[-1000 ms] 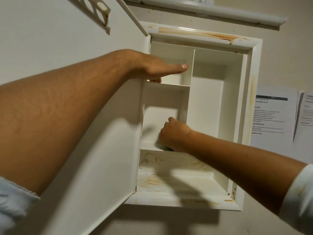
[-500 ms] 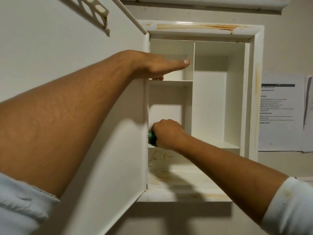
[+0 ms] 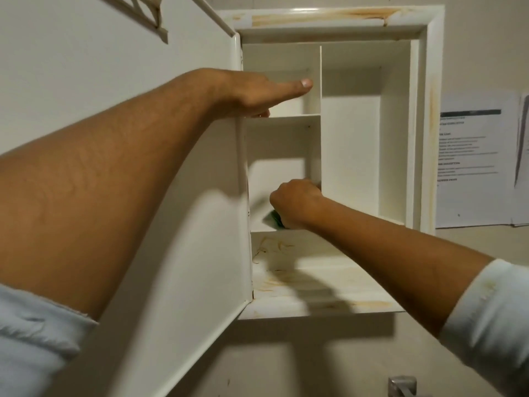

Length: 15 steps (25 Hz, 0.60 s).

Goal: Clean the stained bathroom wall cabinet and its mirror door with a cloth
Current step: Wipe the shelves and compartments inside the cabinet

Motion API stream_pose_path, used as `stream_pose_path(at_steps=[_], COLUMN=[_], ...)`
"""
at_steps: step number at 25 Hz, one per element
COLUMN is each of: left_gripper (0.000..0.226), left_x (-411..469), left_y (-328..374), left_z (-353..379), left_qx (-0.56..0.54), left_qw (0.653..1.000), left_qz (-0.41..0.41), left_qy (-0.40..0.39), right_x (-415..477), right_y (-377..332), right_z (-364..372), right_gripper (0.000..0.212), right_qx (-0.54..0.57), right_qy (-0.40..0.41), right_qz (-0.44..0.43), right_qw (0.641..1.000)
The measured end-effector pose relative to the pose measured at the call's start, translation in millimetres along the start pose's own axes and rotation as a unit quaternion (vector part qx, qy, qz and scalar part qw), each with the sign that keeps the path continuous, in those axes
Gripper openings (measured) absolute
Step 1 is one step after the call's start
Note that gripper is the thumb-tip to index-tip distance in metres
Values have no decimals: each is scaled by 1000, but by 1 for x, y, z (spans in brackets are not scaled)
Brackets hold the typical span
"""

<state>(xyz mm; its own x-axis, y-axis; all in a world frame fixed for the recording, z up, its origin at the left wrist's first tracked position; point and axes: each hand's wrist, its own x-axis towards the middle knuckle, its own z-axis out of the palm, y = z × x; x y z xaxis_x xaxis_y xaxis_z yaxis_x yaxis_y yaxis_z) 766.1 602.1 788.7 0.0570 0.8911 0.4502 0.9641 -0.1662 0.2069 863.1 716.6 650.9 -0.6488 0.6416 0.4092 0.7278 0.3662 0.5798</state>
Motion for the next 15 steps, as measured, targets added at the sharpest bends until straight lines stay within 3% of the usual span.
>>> stream_pose_path(at_steps=[3, 6, 8, 10, 12, 15], left_gripper=[95, 110, 112, 109, 111, 123], left_x=[0, 3, 4, 4, 2, 1], left_y=[-2, -9, -10, -10, -8, -9], left_z=[2, 2, 2, 3, 5, 2], left_qx=[6, 14, 17, 14, 23, 36], left_qw=[1000, 1000, 1000, 1000, 1000, 999], left_qz=[8, 2, 2, -3, 2, -3], left_qy=[11, 14, 17, 13, 10, 5], right_x=[1, -16, -33, -42, -41, -30], right_y=[-27, -28, -13, -2, -12, -43], right_z=[3, 7, 5, 2, 3, 4], right_gripper=[6, 17, 16, 10, 11, 22], right_qx=[198, 298, 264, 138, 91, 292], right_qy=[19, 22, 6, 10, 24, 10], right_qz=[20, -13, -19, -5, 33, 82], right_qw=[980, 954, 964, 990, 995, 953])
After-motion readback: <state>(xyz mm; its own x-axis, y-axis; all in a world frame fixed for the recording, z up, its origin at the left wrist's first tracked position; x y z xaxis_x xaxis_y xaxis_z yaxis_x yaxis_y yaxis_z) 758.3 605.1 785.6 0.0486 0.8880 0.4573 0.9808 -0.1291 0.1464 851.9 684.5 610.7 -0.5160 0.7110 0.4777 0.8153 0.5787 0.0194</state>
